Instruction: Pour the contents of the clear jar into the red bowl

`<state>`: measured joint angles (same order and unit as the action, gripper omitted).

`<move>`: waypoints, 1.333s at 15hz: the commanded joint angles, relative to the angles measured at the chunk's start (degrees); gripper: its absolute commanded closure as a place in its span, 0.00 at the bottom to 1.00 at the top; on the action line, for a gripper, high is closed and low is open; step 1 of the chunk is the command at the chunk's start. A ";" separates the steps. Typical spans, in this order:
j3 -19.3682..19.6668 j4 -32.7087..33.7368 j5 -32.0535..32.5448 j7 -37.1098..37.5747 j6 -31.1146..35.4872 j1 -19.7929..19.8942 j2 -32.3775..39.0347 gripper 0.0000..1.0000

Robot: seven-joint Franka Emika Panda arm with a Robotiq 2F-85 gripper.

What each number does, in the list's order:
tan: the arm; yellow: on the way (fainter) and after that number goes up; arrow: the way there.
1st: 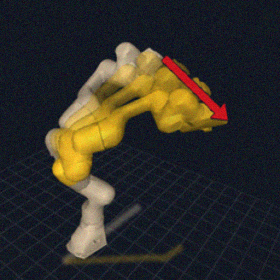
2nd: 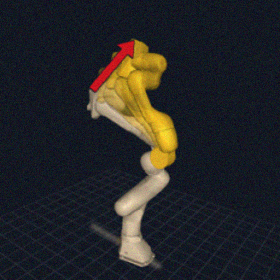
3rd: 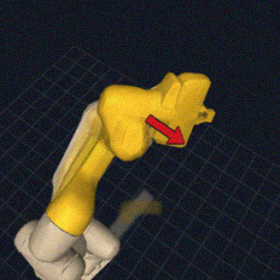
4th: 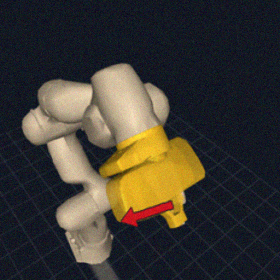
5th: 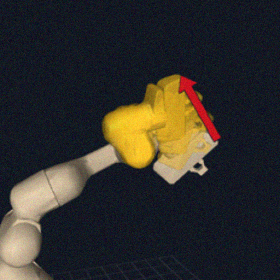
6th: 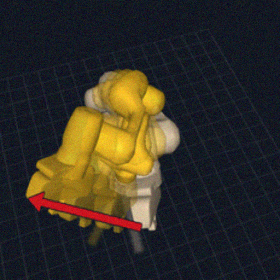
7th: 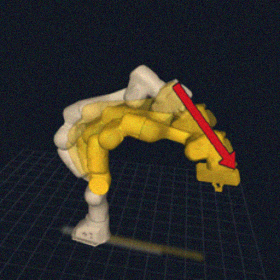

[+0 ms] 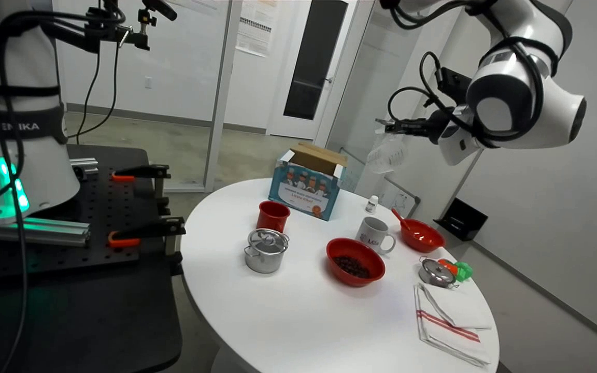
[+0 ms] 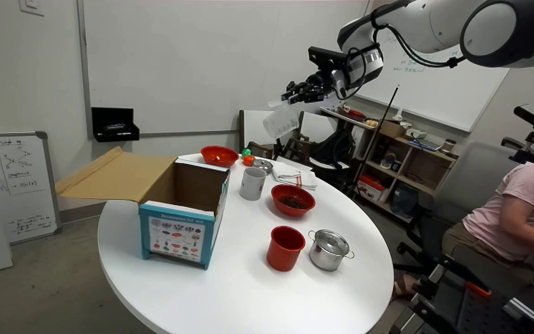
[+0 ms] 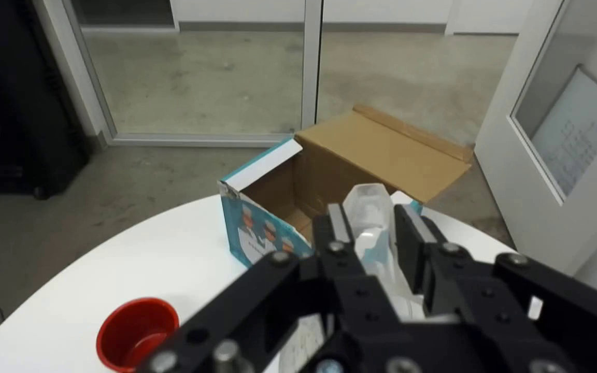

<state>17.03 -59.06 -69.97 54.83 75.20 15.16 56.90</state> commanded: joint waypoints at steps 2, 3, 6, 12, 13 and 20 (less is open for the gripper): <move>6.61 -7.78 7.61 -1.12 7.91 -5.36 -6.73 0.93; 8.03 -8.86 9.18 -1.05 9.72 -6.33 -7.50 0.93; 12.30 -12.50 13.66 -0.89 15.97 -9.15 -9.18 0.93; 19.53 -23.64 20.26 1.12 33.35 -16.50 -8.62 0.93; 13.74 -25.67 26.07 3.61 38.73 -13.52 -10.27 0.93; 11.54 -34.79 48.90 23.60 53.30 -13.97 -9.86 0.93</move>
<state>29.05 -89.13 -29.96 69.52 125.39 1.80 49.43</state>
